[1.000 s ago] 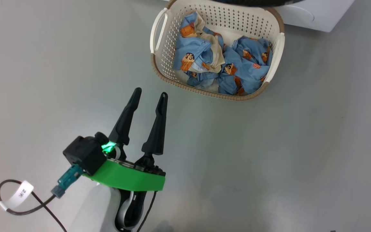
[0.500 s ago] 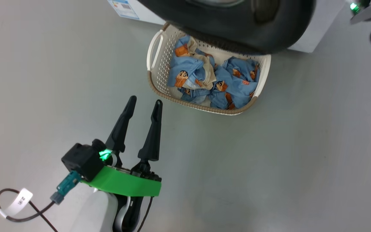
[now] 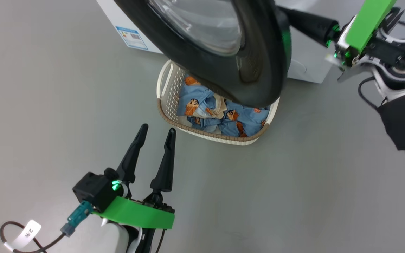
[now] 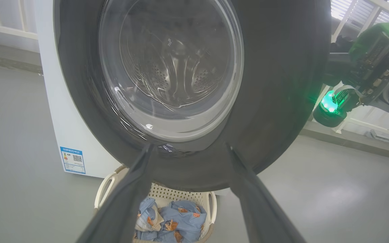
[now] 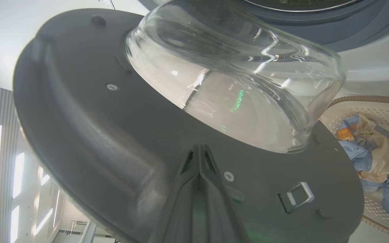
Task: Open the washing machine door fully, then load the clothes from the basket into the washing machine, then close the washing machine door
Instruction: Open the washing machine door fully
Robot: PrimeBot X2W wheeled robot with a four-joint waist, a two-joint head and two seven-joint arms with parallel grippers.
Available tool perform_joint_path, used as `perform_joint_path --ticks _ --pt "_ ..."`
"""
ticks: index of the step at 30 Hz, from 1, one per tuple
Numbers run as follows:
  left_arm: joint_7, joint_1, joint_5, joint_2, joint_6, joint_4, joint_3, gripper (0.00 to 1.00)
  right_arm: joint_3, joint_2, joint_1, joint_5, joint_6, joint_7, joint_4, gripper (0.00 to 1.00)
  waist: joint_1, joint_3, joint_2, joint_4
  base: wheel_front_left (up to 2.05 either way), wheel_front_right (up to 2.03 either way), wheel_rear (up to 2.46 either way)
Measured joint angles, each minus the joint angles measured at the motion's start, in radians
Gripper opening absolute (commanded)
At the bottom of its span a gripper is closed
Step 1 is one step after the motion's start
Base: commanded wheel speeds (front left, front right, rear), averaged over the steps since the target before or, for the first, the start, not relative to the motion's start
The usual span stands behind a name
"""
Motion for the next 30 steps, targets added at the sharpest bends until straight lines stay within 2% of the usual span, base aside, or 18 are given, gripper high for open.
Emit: perform_joint_path --ticks 15,30 --pt "0.000 0.084 0.005 0.003 0.000 0.006 0.014 1.00 0.031 0.059 0.174 0.008 0.000 0.048 -0.075 0.00 0.0000 -0.110 0.0000 0.032 0.00 0.00 0.00" --pt "0.000 0.133 0.013 0.005 0.000 0.012 0.033 1.00 0.043 0.123 0.241 0.005 0.000 0.054 -0.087 0.00 0.0000 -0.183 -0.0001 0.087 0.00 0.00 0.00"
